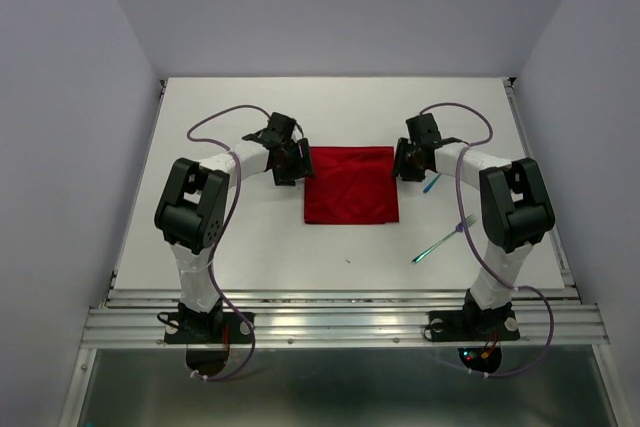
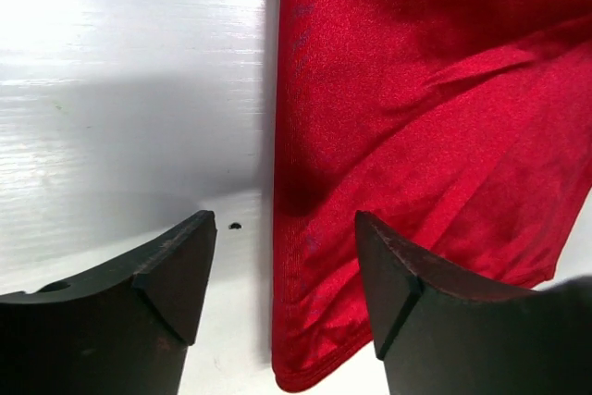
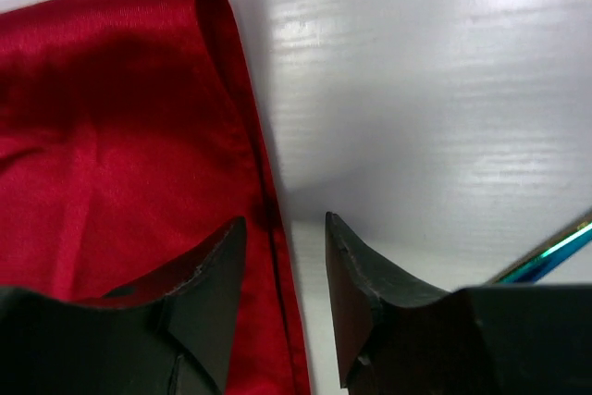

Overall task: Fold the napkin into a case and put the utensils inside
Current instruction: Smooth out the square-folded napkin at the center of the board.

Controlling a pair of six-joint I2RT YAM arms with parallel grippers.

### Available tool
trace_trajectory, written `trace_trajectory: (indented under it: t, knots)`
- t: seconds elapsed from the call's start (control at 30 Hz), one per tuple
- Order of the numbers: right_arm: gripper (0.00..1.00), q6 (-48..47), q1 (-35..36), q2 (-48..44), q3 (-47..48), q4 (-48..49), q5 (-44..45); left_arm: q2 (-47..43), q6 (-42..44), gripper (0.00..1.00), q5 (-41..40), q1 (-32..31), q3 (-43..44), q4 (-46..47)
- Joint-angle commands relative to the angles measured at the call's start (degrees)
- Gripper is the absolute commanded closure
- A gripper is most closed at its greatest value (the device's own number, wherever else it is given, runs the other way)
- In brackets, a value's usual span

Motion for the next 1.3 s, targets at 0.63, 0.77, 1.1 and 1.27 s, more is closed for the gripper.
trace_trajectory:
  t: [0.63,0.77,1.1,1.27]
  knots:
    - [0.99,1.29,-0.67,-0.19,1.68,4.77,-12.85,3.20,0.51,1.00,10.54,-0.01,1.87,6.02]
    - [0.99,1.73,-0.67,-1.60,1.42,4.68,-13.73,1.71,-0.01,1.00,12.83,0.78,-0.15,7.51]
    - [0.97,0.77,-0.67,-0.99,-1.57,4.59,-11.10,-3.22,-2.12,1.00,17.49,2.45,-8.59,14.89]
    - [0.89,-0.63,-0.67,-1.77,-0.25,2.49,-7.86,-3.39,-3.18,1.00,18.20,3.07,-11.67,18.85]
